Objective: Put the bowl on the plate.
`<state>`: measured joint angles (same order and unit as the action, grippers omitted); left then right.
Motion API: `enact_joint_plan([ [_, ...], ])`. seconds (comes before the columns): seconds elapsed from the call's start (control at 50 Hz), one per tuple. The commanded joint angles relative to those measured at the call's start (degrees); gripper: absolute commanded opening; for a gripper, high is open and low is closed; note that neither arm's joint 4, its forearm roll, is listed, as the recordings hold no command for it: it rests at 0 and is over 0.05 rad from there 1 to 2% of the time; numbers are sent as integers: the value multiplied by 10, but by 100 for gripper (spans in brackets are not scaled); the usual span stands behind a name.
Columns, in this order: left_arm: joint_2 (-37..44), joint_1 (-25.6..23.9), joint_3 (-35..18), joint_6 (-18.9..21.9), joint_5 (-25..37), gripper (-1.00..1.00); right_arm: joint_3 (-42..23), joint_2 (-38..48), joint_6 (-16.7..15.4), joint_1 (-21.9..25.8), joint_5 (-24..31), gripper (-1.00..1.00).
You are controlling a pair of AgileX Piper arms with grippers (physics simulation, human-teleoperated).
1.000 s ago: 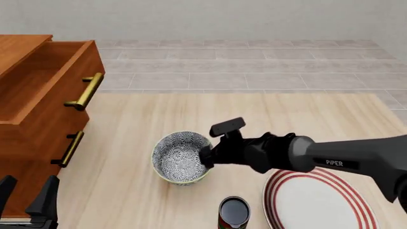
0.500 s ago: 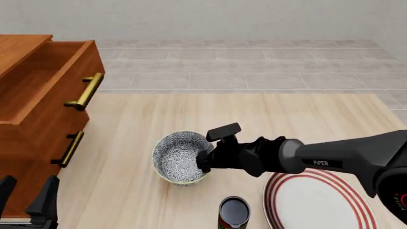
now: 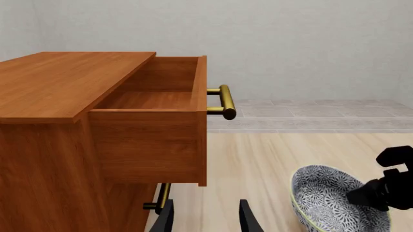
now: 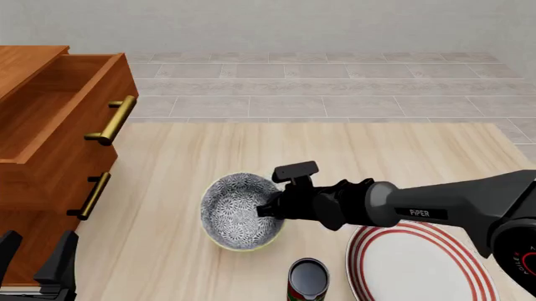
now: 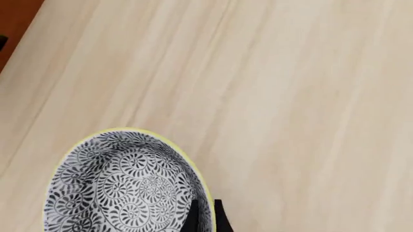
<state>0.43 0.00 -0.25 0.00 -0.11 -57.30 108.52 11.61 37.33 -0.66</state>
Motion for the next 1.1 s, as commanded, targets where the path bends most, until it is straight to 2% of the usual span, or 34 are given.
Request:
enact_joint_plan([
  [0.02,0,0,0,0,0,100,2,6,0,3,4,-100],
  [0.64,0,0,0,0,0,100,-28,-55,-17,-11,42,-100],
  [0.72,0,0,0,0,0,100,-28,-64,-1,-9,39,-100],
  [1.1,0,0,0,0,0,100,-36,-99,-1,-33,44,-100],
])
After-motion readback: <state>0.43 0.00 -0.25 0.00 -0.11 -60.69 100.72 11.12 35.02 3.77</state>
